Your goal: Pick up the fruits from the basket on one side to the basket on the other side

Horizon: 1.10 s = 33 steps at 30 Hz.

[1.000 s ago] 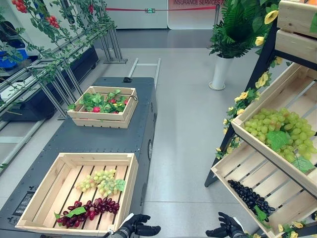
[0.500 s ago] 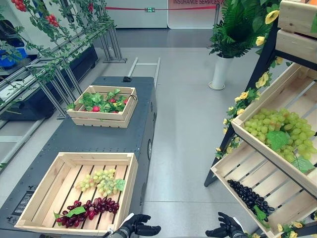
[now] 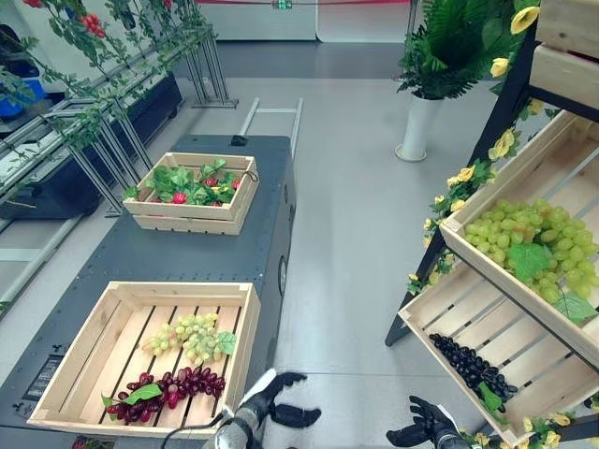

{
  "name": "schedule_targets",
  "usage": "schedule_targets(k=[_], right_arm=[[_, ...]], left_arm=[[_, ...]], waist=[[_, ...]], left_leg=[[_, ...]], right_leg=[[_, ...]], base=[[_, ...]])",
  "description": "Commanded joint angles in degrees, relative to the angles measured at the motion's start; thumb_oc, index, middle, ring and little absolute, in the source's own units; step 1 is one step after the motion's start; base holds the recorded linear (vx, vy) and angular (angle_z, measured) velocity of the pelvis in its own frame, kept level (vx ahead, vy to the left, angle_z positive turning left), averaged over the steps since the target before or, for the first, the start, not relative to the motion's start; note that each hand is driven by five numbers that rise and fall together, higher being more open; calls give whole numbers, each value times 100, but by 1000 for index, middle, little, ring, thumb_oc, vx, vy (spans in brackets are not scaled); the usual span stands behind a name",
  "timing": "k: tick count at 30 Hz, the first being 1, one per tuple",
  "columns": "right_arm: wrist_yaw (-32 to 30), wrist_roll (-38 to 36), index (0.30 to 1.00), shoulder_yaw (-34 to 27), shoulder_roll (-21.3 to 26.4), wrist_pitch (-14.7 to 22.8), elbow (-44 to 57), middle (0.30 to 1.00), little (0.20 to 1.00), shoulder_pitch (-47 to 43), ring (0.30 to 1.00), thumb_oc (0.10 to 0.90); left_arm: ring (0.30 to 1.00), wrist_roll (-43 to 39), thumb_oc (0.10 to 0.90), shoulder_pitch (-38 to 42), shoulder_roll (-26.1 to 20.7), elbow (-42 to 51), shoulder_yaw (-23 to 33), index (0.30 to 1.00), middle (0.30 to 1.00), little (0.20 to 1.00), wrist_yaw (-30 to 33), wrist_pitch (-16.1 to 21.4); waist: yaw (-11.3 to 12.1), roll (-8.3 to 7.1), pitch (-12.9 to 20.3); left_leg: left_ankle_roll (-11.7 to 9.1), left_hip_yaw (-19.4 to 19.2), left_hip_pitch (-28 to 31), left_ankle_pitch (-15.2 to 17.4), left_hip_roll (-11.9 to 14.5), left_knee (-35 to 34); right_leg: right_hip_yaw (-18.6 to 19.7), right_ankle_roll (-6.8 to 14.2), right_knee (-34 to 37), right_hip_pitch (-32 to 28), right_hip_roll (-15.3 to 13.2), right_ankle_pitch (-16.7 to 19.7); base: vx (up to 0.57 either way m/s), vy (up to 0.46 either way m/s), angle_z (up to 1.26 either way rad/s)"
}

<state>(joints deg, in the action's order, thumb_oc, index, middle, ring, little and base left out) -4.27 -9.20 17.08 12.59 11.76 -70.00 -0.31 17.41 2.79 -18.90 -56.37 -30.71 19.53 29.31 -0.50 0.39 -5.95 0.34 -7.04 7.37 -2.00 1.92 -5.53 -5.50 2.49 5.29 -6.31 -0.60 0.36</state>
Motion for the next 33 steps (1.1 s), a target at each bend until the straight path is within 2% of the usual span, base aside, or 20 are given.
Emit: schedule_targets(k=[1, 2, 3, 7, 8, 9, 12, 17, 23, 24, 28, 31, 33], right_arm=[[227, 91, 900, 175, 166, 420, -224, 900, 900, -491, 900, 800], [190, 94, 900, 152, 201, 455, -194, 900, 900, -423, 900, 800], [140, 138, 900, 118, 242, 441, -105, 900, 900, -349, 900, 800], [-26, 142, 900, 53, 352, 324, 182, 900, 900, -255, 900, 800], [-32, 140, 900, 53, 356, 320, 191, 900, 900, -254, 900, 800], [-71, 61, 900, 25, 420, 318, 274, 900, 900, -261, 900, 800], [-61, -54, 900, -40, 524, 336, 327, 900, 900, -308, 900, 800], [-6, 5, 900, -90, 648, 489, 337, 900, 900, -227, 900, 800], [-27, -135, 900, -28, 839, 640, 464, 900, 900, -449, 900, 800], [-41, -206, 900, 4, 881, 693, 526, 900, 900, -526, 900, 800], [-98, -206, 900, 136, 961, 821, 708, 900, 900, -758, 900, 800], [-77, -268, 900, 165, 1038, 872, 814, 900, 900, -860, 900, 800], [-95, -270, 900, 165, 1126, 863, 936, 900, 900, -933, 900, 800]], left_arm=[[900, 1133, 800, 1050, -258, -203, 427, 900, 900, 900, 2057, 871], [900, 1368, 800, 1060, -609, 118, 779, 900, 900, 900, 2432, 990], [900, 1411, 800, 1066, -937, 535, 1051, 900, 900, 900, 2604, 931], [900, 1208, 800, 1098, -1604, 1604, 1524, 900, 900, 900, 2681, 308], [900, 1202, 800, 1095, -1620, 1629, 1540, 900, 900, 900, 2686, 285], [900, 1063, 800, 1115, -1805, 1890, 1684, 900, 900, 900, 2607, 50], [900, 1156, 800, 1112, -2043, 2075, 1839, 900, 900, 900, 2612, -236], [900, 1089, 800, 1046, -2454, 2191, 2142, 900, 900, 900, 2650, -486], [900, 1034, 800, 1447, -2942, 2094, 2177, 900, 900, 900, 2722, -661], [900, 936, 800, 1553, -3092, 2066, 2158, 900, 900, 900, 2627, -714], [900, 812, 800, 1838, -3362, 1932, 2017, 900, 900, 900, 2393, -976], [900, 737, 800, 2030, -3510, 1814, 1947, 900, 900, 900, 2322, -1027], [900, 639, 800, 2267, -3638, 1702, 1838, 900, 900, 900, 2182, -1189]], waist=[[89, -40, -106], [117, -5, -131], [131, 31, -152], [197, 137, -247], [197, 140, -249], [239, 169, -363], [296, 183, -584], [341, 201, -742], [394, 168, -1202], [416, 144, -1364], [453, 74, -1665], [462, 39, -1786], [439, 11, -1916]], left_leg=[[222, 24, 37, 589, -365, 53], [211, 61, 5, 559, -383, 53], [195, 95, -36, 529, -390, 53], [175, 158, -218, 394, -398, 53], [175, 160, -228, 387, -399, 53], [175, 205, -349, 340, -413, 158], [144, 299, -555, 382, -445, 521], [129, 322, -618, 474, -499, 778], [101, 279, -1209, 653, -520, 1683], [107, 251, -1435, 758, -499, 2064], [126, 151, -2024, 1007, -430, 2900], [140, 71, -2331, 1133, -393, 3293], [149, -7, -2600, 1266, -348, 3665]], right_leg=[[-347, 48, -29, -100, -64, -91], [-391, 36, -29, -88, -74, -92], [-430, 28, -29, -67, -90, -91], [-527, -6, -306, 198, -154, -176], [-532, -9, -327, 216, -158, -185], [-587, -51, -559, 368, -205, -255], [-724, -112, -877, 496, -281, -348], [-873, -158, -1067, 476, -334, -488], [-978, -251, -1937, 968, -452, -767], [-1007, -273, -2269, 1156, -514, -852], [-1017, -330, -3067, 1666, -636, -1090], [-1029, -358, -3484, 1947, -707, -1214], [-1012, -374, -3875, 2192, -771, -1336]], base=[[12, 43, 0], [12, 78, 0], [-1, 94, 1], [-42, 70, 9], [-90, 75, 5], [-96, 57, 7], [-47, 52, 25], [43, 67, 17], [-48, 75, 14], [-59, 57, 17], [-50, 79, 6], [-27, 85, 4], [-23, 88, -1]])
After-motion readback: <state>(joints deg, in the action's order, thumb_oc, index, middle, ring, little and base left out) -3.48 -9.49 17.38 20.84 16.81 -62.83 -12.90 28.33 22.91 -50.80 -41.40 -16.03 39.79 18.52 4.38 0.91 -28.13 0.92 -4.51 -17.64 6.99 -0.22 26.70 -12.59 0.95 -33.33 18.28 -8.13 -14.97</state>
